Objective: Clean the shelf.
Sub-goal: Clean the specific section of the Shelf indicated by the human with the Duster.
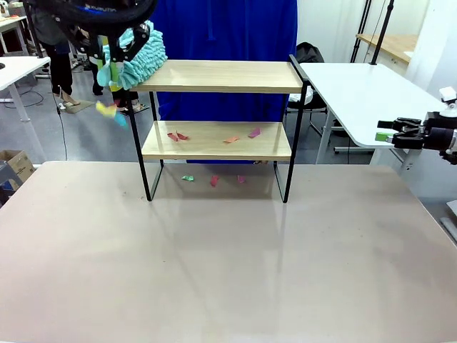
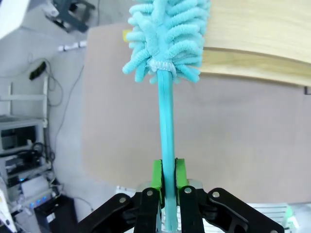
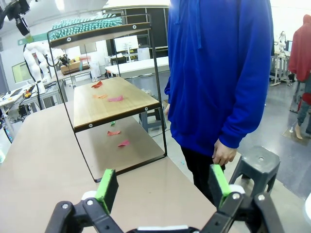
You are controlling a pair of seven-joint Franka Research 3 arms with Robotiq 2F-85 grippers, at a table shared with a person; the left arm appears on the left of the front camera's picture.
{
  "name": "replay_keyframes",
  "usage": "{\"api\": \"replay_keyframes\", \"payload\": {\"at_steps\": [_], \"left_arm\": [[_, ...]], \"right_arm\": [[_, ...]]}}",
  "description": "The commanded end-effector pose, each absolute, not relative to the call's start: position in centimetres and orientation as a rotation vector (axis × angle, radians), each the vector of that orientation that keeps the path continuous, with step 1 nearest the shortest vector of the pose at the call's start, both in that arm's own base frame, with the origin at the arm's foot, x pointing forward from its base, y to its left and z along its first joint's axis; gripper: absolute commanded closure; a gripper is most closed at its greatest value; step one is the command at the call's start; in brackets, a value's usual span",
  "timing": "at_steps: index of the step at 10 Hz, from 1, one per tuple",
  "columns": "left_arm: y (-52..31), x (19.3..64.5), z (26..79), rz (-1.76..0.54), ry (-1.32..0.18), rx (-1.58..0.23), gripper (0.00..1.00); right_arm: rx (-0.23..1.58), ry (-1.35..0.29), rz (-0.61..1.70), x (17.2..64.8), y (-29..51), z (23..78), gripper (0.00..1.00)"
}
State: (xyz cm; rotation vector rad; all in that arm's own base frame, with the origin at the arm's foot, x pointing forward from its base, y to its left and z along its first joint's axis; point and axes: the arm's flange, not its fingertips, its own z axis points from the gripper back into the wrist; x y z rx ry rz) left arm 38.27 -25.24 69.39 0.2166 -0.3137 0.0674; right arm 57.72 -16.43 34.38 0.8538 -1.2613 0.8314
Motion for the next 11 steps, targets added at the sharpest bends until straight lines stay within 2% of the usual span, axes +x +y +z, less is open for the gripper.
{"api": "replay_keyframes", "payload": {"at_steps": [1,2,3,5,8,9,11], "left_arm": [[-24.9,36.4,69.2,0.034,-0.399,0.233,0.87],[-25.7,35.6,70.0,-0.002,-0.446,0.172,0.87],[-25.5,37.5,69.6,0.045,-0.343,0.221,0.87],[-26.5,36.3,70.2,0.017,-0.390,0.204,0.87],[-24.0,32.7,74.9,-0.135,-0.494,0.072,0.87],[-22.6,31.5,76.0,-0.212,-0.508,-0.025,0.87],[-19.9,29.3,76.6,-0.468,-0.462,-0.164,0.87]], "right_arm": [[0.848,-1.270,0.843,57.6,-16.2,34.6,0.00],[0.848,-1.270,0.843,57.6,-16.2,34.6,0.00],[0.848,-1.270,0.843,57.6,-16.2,34.6,0.00],[0.848,-1.270,0.843,57.6,-16.2,34.6,0.00],[0.848,-1.270,0.843,57.6,-16.2,34.6,0.00],[0.848,-1.270,0.843,57.6,-16.2,34.6,0.00],[0.848,-1.270,0.843,57.6,-16.2,34.6,0.00]]}}
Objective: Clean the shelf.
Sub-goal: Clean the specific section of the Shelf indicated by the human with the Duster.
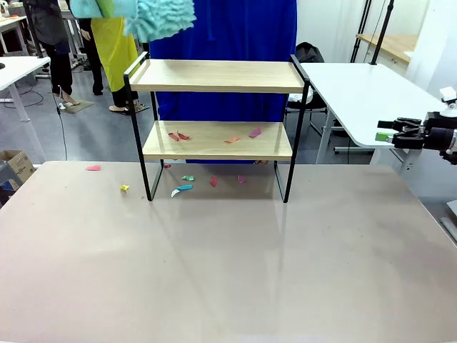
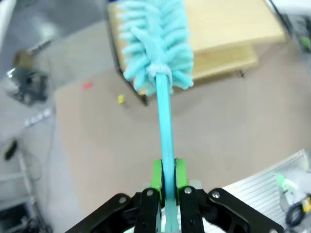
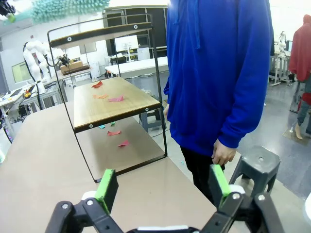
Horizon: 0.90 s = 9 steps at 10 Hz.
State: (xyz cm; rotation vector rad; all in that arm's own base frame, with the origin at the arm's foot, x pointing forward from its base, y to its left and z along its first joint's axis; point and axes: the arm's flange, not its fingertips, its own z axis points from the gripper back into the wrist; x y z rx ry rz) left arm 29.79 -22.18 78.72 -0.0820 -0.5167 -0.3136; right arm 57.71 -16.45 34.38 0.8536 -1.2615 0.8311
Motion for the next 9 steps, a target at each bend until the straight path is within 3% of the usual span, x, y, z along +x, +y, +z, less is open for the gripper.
{"api": "replay_keyframes", "payload": {"at_steps": [1,5,9], "left_arm": [[-18.4,28.1,76.7,-0.617,-0.435,-0.181,0.87],[-14.0,26.0,76.1,-0.942,-0.291,-0.093,0.87],[-13.0,27.9,71.4,-0.989,0.161,0.067,0.87]], "right_arm": [[0.848,-1.270,0.843,57.6,-16.2,34.6,0.00],[0.848,-1.270,0.843,57.6,-16.2,34.6,0.00],[0.848,-1.270,0.843,57.6,-16.2,34.6,0.00]]}}
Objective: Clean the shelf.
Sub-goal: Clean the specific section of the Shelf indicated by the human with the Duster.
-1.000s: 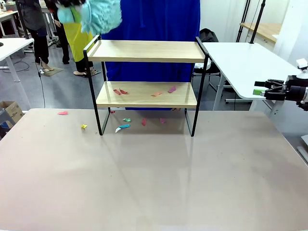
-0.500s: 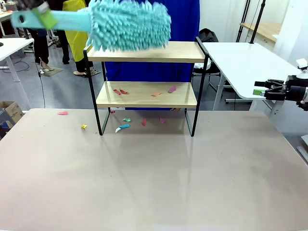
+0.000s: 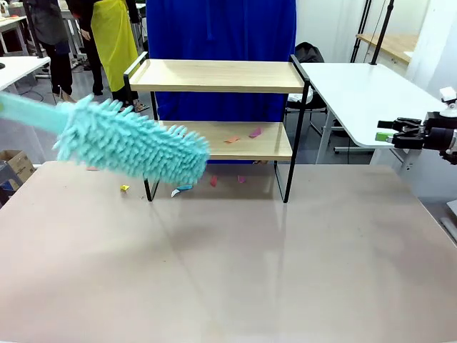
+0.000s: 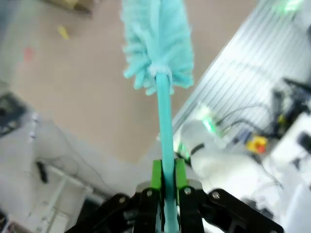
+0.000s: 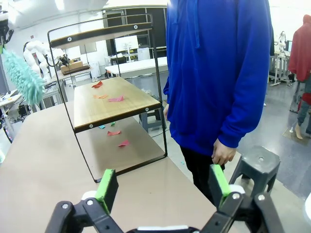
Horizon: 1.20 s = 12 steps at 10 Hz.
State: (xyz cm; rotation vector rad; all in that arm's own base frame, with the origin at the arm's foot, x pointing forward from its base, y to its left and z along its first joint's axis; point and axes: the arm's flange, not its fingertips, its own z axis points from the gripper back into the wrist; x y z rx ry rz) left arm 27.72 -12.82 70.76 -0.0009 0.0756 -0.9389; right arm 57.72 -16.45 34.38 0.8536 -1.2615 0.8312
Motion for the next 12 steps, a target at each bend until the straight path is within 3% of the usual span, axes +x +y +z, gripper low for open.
{"api": "replay_keyframes", "payload": {"at_steps": [1,4,6,7,12], "left_arm": [[-12.6,28.2,69.3,-0.982,0.279,0.101,0.87],[-13.6,29.5,65.7,-1.039,0.390,0.158,0.87],[-13.8,29.8,64.2,-0.993,0.363,0.290,0.87],[-14.3,29.7,64.9,-1.001,0.394,0.142,0.87],[-14.3,29.7,64.9,-1.001,0.394,0.142,0.87]], "right_arm": [[0.848,-1.270,0.843,57.6,-16.2,34.6,0.00],[0.848,-1.270,0.843,57.6,-16.2,34.6,0.00],[0.848,-1.270,0.843,57.6,-16.2,34.6,0.00],[0.848,-1.270,0.843,57.6,-16.2,34.6,0.00],[0.848,-1.270,0.843,57.6,-16.2,34.6,0.00]]}}
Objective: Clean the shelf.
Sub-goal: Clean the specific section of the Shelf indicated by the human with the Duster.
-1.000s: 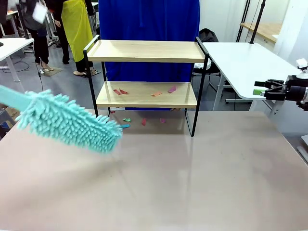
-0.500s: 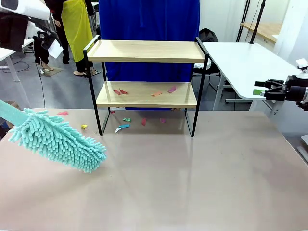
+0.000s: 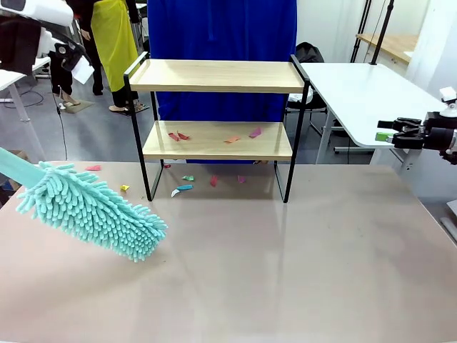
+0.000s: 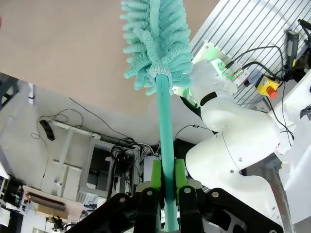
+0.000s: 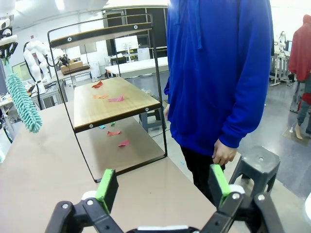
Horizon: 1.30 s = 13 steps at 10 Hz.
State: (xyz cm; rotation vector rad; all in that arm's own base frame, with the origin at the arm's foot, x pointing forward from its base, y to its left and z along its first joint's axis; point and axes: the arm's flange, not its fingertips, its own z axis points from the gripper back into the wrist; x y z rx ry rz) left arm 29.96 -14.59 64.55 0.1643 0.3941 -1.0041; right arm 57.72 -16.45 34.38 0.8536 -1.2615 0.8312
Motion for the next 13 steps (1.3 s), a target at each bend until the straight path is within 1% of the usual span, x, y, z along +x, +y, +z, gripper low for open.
{"api": "replay_keyframes", "payload": {"at_steps": [1,13], "left_arm": [[-14.33,29.70,64.92,-1.001,0.394,0.142,0.87],[-14.33,29.70,64.92,-1.001,0.394,0.142,0.87]], "right_arm": [[0.848,-1.270,0.843,57.61,-16.19,34.60,0.00],[0.848,-1.270,0.843,57.61,-16.19,34.60,0.00]]}}
